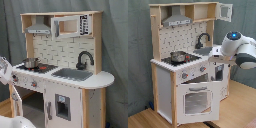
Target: Play with the kitchen
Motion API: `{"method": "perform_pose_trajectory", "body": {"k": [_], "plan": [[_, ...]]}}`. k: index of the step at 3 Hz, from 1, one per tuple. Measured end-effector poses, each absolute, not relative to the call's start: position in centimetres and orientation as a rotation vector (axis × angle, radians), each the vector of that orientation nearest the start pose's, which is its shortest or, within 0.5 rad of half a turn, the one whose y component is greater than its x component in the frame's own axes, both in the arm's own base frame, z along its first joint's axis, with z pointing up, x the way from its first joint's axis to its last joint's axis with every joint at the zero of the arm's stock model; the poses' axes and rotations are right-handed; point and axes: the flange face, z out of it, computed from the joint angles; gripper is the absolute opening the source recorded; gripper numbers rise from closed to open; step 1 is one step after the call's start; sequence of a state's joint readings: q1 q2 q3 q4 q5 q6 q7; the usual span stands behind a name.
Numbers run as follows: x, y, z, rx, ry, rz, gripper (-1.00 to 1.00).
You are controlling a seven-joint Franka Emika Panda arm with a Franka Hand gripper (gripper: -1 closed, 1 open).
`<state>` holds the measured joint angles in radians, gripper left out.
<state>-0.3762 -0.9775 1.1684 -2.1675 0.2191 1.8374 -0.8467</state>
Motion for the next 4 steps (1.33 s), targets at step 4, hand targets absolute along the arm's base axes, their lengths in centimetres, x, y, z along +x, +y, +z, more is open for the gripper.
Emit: {"method": "perform_pose_trajectory", "body": {"k": [4], "plan": [[30.3,36.3,46.7,1.813,2.04,-0.159,1.0]]}}
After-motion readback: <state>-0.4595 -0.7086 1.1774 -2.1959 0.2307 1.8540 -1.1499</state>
